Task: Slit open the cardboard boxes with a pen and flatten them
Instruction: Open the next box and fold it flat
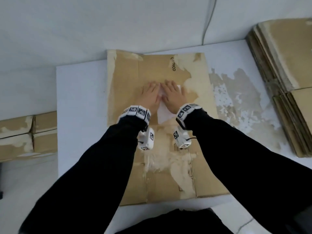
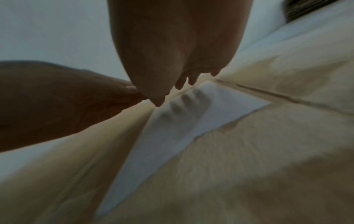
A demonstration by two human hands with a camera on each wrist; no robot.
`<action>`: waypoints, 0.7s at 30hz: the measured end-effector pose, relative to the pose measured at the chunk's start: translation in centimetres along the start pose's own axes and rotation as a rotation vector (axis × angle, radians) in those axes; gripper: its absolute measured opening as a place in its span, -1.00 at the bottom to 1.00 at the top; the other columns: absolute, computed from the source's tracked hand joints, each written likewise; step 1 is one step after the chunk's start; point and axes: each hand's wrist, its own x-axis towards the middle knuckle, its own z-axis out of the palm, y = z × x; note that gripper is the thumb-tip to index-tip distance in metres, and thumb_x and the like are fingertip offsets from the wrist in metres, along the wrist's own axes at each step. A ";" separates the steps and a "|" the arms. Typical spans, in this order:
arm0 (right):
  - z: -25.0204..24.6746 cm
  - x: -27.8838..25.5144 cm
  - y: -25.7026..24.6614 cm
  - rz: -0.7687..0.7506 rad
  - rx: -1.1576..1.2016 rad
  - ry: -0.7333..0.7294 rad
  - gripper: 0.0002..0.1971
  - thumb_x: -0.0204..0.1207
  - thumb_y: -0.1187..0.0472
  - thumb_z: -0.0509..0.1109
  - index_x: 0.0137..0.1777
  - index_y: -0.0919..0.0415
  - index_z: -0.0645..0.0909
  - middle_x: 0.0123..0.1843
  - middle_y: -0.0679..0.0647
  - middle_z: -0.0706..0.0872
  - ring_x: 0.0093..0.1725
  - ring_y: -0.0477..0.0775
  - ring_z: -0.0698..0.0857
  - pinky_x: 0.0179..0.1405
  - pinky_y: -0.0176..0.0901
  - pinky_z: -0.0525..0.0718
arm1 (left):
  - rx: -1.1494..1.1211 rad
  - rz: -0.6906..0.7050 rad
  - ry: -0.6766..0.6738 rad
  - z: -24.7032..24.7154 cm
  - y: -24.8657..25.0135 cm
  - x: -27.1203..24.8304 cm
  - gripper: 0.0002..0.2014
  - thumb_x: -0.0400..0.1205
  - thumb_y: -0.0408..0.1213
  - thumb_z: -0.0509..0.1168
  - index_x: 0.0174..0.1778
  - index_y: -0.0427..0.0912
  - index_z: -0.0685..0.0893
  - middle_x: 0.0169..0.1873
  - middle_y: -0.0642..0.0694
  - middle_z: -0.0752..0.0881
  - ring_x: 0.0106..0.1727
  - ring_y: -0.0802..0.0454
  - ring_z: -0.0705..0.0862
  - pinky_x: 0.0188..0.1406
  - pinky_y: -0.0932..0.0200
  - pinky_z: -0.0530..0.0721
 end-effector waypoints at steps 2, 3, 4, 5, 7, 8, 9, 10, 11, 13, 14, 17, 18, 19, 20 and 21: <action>1.0 0.9 0.4 -0.005 -0.061 -0.044 -0.44 0.73 -0.10 -0.15 0.67 -0.07 -0.21 0.70 -0.05 -0.26 0.67 0.07 -0.28 0.53 0.34 -0.31 | 0.070 -0.019 -0.056 0.8 -1.2 1.4 -0.42 0.78 -0.01 -0.18 0.69 -0.12 -0.17 0.68 -0.05 -0.22 0.67 -0.02 -0.31 0.59 -0.13 -0.30; 1.5 1.0 0.6 -0.007 -0.090 -0.043 -0.44 0.72 -0.11 -0.18 0.67 -0.08 -0.24 0.69 -0.06 -0.30 0.66 0.08 -0.32 0.52 0.36 -0.34 | 0.107 -0.021 -0.071 1.3 -1.7 1.7 -0.40 0.77 0.03 -0.21 0.68 -0.09 -0.24 0.67 -0.04 -0.30 0.65 -0.02 -0.37 0.58 -0.16 -0.34; 1.8 1.1 0.8 -0.008 -0.114 -0.037 -0.44 0.72 -0.11 -0.19 0.66 -0.08 -0.26 0.69 -0.07 -0.32 0.66 0.09 -0.33 0.51 0.36 -0.35 | 0.132 -0.020 -0.082 1.7 -1.9 1.9 -0.38 0.76 0.06 -0.22 0.67 -0.08 -0.29 0.65 -0.04 -0.36 0.64 -0.03 -0.41 0.57 -0.17 -0.37; 2.0 1.1 0.9 -0.004 -0.132 -0.035 -0.44 0.72 -0.11 -0.19 0.66 -0.08 -0.26 0.69 -0.07 -0.32 0.66 0.09 -0.33 0.51 0.36 -0.35 | 0.139 -0.020 -0.100 1.7 -1.9 2.2 -0.37 0.76 0.07 -0.23 0.66 -0.08 -0.32 0.64 -0.04 -0.39 0.63 -0.04 -0.43 0.56 -0.18 -0.39; 1.8 1.2 0.9 0.008 -0.144 -0.034 -0.44 0.72 -0.11 -0.19 0.67 -0.07 -0.25 0.69 -0.07 -0.30 0.66 0.08 -0.32 0.52 0.37 -0.33 | 0.110 -0.030 -0.143 1.3 -1.3 2.4 -0.37 0.76 0.08 -0.22 0.65 -0.06 -0.35 0.63 -0.03 -0.42 0.62 -0.04 -0.46 0.55 -0.19 -0.41; 1.6 1.3 0.8 0.002 -0.135 -0.039 -0.43 0.71 -0.13 -0.19 0.67 -0.08 -0.25 0.70 -0.07 -0.30 0.66 0.08 -0.32 0.53 0.37 -0.32 | 0.104 -0.032 -0.146 1.1 -1.3 2.3 -0.36 0.75 0.10 -0.22 0.65 -0.04 -0.35 0.63 -0.02 -0.42 0.62 -0.04 -0.46 0.55 -0.20 -0.41; 1.4 1.4 0.9 -0.011 -0.115 -0.054 -0.42 0.71 -0.16 -0.18 0.66 -0.09 -0.25 0.70 -0.07 -0.30 0.66 0.07 -0.32 0.54 0.37 -0.31 | 0.123 -0.029 -0.128 1.0 -1.5 2.1 -0.35 0.74 0.15 -0.22 0.65 0.00 -0.34 0.63 -0.01 -0.41 0.63 -0.05 -0.44 0.55 -0.23 -0.40; 1.0 1.5 1.2 -0.023 -0.090 -0.075 -0.40 0.69 -0.19 -0.15 0.66 -0.12 -0.25 0.70 -0.09 -0.30 0.66 0.06 -0.33 0.55 0.38 -0.30 | 0.156 -0.031 -0.094 1.0 -2.2 1.8 -0.33 0.70 0.23 -0.21 0.65 0.08 -0.32 0.64 0.00 -0.40 0.64 -0.07 -0.42 0.55 -0.25 -0.37; 0.6 1.5 1.6 -0.021 -0.066 -0.095 -0.36 0.66 -0.25 -0.10 0.65 -0.16 -0.25 0.69 -0.10 -0.31 0.66 0.05 -0.34 0.54 0.39 -0.30 | 0.179 -0.046 -0.062 0.9 -3.1 1.4 -0.28 0.65 0.33 -0.19 0.65 0.15 -0.30 0.64 0.00 -0.39 0.64 -0.10 -0.41 0.55 -0.28 -0.36; -0.3 1.2 3.1 0.056 -0.023 -0.097 -0.24 0.54 -0.39 0.03 0.63 -0.26 -0.26 0.68 -0.11 -0.36 0.65 0.09 -0.37 0.50 0.40 -0.33 | 0.127 -0.126 -0.025 0.8 -5.3 0.3 -0.12 0.51 0.49 -0.06 0.64 0.23 -0.28 0.64 -0.03 -0.39 0.64 -0.14 -0.40 0.56 -0.29 -0.35; -0.6 0.8 3.9 0.116 -0.012 -0.082 -0.16 0.47 -0.46 0.07 0.62 -0.29 -0.28 0.67 -0.10 -0.38 0.64 0.13 -0.39 0.50 0.39 -0.35 | 0.064 -0.173 -0.008 0.8 -6.1 -0.5 -0.04 0.45 0.52 0.02 0.64 0.22 -0.28 0.64 -0.04 -0.40 0.64 -0.13 -0.42 0.57 -0.28 -0.35; -0.7 -0.4 5.7 0.240 0.022 -0.036 -0.07 0.37 -0.54 0.08 0.61 -0.28 -0.31 0.67 -0.05 -0.40 0.63 0.20 -0.42 0.52 0.35 -0.37 | -0.040 -0.264 0.046 1.4 -6.6 -2.3 0.08 0.36 0.56 0.12 0.64 0.19 -0.29 0.63 -0.07 -0.41 0.63 -0.12 -0.45 0.58 -0.30 -0.36; -0.7 -0.9 6.0 0.276 0.040 -0.020 -0.08 0.39 -0.54 0.06 0.62 -0.26 -0.31 0.67 -0.03 -0.40 0.63 0.20 -0.42 0.52 0.33 -0.37 | -0.056 -0.312 0.068 1.8 -6.4 -3.0 0.11 0.33 0.59 0.11 0.64 0.19 -0.30 0.63 -0.07 -0.42 0.62 -0.13 -0.46 0.56 -0.30 -0.40; -0.6 -1.6 6.3 0.316 0.054 -0.008 -0.10 0.42 -0.52 0.04 0.63 -0.23 -0.30 0.67 -0.01 -0.40 0.63 0.21 -0.42 0.54 0.32 -0.37 | -0.069 -0.375 0.094 2.2 -6.1 -3.8 0.13 0.30 0.61 0.08 0.64 0.17 -0.32 0.63 -0.09 -0.42 0.62 -0.14 -0.46 0.52 -0.30 -0.42; -0.5 -2.4 6.4 0.352 0.059 -0.002 -0.13 0.46 -0.48 0.01 0.64 -0.18 -0.30 0.68 0.02 -0.39 0.63 0.22 -0.40 0.57 0.32 -0.34 | -0.074 -0.437 0.116 2.6 -6.1 -4.9 0.15 0.29 0.63 0.04 0.64 0.15 -0.34 0.63 -0.12 -0.42 0.62 -0.16 -0.45 0.51 -0.30 -0.41; -0.3 -3.4 6.5 0.377 0.058 0.000 -0.16 0.51 -0.44 -0.02 0.66 -0.13 -0.29 0.68 0.06 -0.37 0.63 0.24 -0.39 0.58 0.33 -0.31 | -0.069 -0.486 0.129 3.0 -6.2 -6.2 0.14 0.30 0.64 0.00 0.64 0.12 -0.36 0.63 -0.14 -0.42 0.63 -0.18 -0.43 0.52 -0.32 -0.38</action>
